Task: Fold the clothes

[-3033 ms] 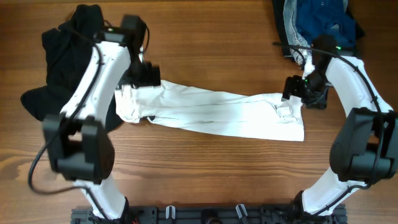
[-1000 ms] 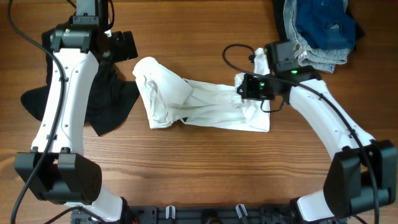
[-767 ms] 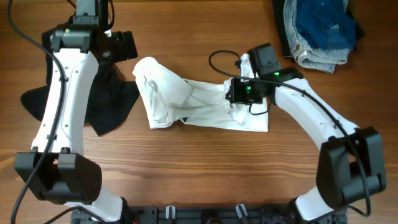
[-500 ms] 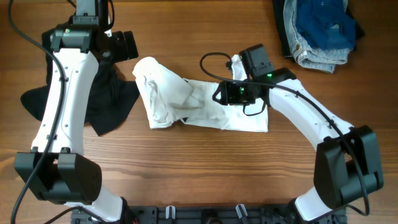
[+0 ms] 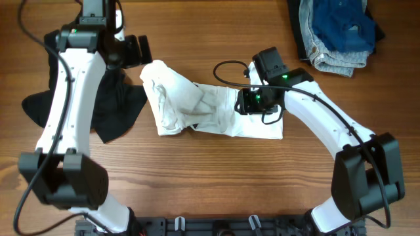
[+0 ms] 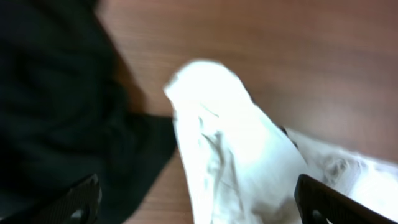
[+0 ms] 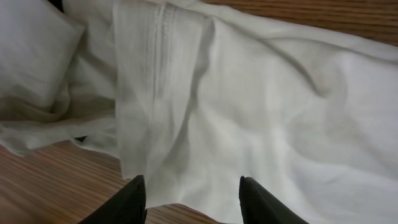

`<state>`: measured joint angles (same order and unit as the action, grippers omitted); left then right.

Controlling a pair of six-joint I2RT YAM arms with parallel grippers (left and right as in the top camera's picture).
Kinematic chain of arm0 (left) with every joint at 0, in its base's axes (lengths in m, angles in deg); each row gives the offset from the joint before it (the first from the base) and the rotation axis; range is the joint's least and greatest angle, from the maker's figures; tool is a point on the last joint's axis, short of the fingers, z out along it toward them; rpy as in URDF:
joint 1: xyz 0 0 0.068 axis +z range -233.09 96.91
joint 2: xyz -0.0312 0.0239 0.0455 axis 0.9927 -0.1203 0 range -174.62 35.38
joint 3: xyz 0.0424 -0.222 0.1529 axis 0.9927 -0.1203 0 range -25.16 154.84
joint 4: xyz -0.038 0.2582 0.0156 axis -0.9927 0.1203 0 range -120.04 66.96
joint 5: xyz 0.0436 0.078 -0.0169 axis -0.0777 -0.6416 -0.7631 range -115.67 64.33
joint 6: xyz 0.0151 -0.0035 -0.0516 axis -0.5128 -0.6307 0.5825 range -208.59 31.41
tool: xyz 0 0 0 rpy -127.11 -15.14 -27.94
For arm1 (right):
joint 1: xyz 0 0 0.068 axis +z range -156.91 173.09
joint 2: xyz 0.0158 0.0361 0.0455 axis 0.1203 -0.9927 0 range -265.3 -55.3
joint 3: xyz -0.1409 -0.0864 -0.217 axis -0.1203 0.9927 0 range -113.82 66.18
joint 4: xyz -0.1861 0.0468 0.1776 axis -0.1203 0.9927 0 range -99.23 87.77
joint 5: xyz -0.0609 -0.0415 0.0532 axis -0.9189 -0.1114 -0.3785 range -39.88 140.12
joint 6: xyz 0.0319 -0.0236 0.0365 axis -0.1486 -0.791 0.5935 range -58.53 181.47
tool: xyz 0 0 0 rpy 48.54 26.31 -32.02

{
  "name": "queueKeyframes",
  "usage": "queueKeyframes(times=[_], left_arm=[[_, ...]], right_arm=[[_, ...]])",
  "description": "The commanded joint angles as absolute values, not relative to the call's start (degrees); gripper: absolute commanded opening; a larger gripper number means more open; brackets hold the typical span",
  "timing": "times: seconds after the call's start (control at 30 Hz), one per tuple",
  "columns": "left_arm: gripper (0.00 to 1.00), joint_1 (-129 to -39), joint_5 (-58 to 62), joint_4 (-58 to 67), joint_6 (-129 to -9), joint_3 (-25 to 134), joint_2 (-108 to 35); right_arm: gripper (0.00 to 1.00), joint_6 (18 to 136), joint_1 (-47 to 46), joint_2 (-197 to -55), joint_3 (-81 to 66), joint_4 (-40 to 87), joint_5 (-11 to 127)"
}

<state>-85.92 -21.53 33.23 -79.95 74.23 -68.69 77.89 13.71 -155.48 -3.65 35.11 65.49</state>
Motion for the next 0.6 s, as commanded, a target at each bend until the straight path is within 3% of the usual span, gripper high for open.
queueKeyframes(times=[0.0,0.57], left_arm=[[1.00,-85.6,-9.5,35.4,-86.9,74.1,-75.7],[1.00,-85.6,-5.3,38.4,-91.4,70.7,-86.5]], right_arm=[[0.49,75.8,11.5,-155.5,-4.7,36.1,63.6],[0.51,73.4,8.8,-155.5,-4.7,37.5,63.3]])
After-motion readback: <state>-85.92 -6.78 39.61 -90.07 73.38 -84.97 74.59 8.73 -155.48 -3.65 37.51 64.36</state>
